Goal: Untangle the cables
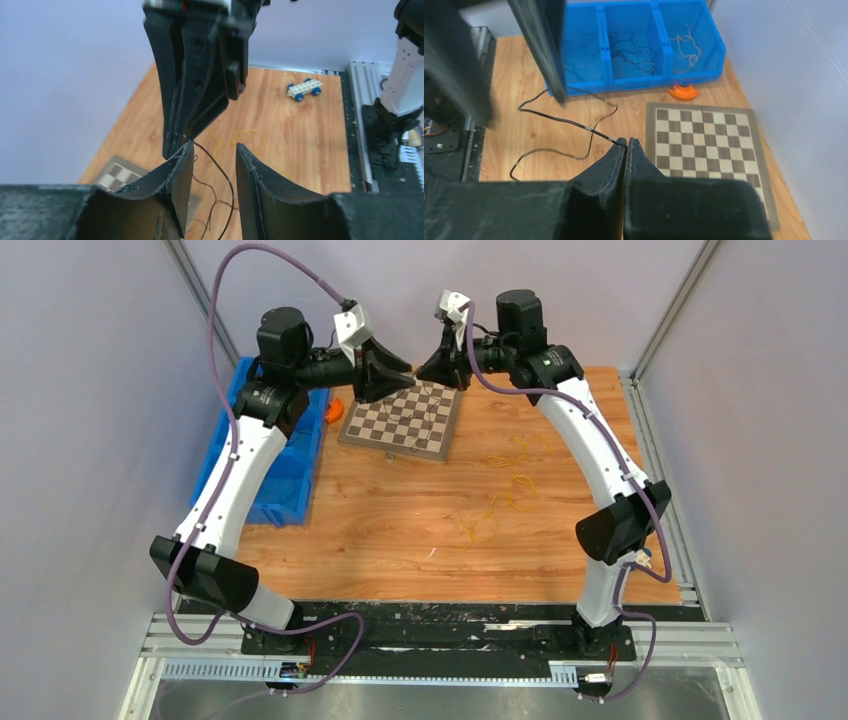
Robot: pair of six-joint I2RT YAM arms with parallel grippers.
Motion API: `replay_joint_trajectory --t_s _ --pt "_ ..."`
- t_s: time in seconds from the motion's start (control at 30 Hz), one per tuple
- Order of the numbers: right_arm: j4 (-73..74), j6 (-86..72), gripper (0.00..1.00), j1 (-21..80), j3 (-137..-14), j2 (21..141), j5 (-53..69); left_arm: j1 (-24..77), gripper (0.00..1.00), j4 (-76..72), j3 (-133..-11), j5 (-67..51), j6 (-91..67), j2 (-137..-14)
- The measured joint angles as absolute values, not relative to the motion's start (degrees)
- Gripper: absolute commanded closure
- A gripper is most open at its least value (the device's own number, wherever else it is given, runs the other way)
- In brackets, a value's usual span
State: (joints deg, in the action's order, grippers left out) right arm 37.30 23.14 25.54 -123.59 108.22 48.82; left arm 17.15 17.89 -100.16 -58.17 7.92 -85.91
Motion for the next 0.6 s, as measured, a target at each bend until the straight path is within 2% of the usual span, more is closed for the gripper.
replay_joint_trajectory --t_s 0.03,0.07,0.13,0.27,0.6 --pt "37.23 22.81 1.00 25.96 -123.79 108.22 49.34 17.28 0.76 17.82 -98.76 -58.48 7.60 -85.95" --pt "37.12 22.35 1.00 26.24 -124.01 108.22 49.80 17.34 0.87 18.00 -97.38 -58.72 7.20 -85.95" --pt "37.17 20.84 1.00 26.46 -124.66 108.25 50.85 17.43 0.99 18.63 -94.63 -58.85 7.18 -86.08" --pt "36.60 17.50 1.00 26.50 -126.13 108.22 54.15 17.39 1.00 18.79 -89.47 -58.13 7.16 -86.26" --pt "34.09 7.53 1.00 28.27 -123.79 108.25 62.76 17.26 1.00 8.75 -80.66 -57.74 2.48 -82.15"
